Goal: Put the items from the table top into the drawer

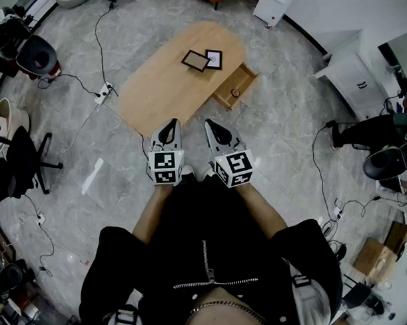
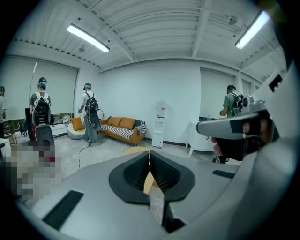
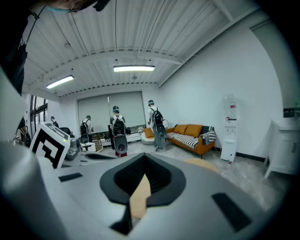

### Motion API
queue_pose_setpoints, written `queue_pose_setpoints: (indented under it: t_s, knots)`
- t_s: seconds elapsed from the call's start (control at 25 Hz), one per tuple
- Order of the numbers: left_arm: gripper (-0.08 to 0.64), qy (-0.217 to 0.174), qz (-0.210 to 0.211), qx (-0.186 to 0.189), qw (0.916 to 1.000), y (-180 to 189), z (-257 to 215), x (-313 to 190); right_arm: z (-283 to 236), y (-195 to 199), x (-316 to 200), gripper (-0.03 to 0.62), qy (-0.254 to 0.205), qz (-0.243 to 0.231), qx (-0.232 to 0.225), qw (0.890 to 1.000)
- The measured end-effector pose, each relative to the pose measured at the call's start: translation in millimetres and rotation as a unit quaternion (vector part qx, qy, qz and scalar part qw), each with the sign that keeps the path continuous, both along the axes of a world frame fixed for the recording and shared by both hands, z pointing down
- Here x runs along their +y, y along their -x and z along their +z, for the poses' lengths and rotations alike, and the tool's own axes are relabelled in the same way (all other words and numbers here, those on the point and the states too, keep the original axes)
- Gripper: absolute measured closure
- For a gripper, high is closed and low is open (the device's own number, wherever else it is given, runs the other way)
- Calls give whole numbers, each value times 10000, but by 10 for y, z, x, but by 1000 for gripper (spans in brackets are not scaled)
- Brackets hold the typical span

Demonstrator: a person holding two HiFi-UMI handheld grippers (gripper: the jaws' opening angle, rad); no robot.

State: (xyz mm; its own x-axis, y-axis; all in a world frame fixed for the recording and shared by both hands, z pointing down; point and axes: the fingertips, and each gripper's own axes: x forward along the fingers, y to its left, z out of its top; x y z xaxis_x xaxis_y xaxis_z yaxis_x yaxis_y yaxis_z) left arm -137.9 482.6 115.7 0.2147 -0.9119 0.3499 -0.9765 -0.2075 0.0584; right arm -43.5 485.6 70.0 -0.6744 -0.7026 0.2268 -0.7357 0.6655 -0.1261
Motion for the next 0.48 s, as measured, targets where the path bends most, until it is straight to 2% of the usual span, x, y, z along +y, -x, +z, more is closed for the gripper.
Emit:
queue_pose_setpoints:
  t_s: [0.16, 0.48]
  knots:
    - [546, 28, 16, 5, 10000, 54, 3, -4, -36, -18, -84, 578, 148, 134, -81, 9998]
    - [545, 51, 153, 37, 9999, 79, 40, -96, 108, 45, -106, 580, 328, 245, 221, 9989]
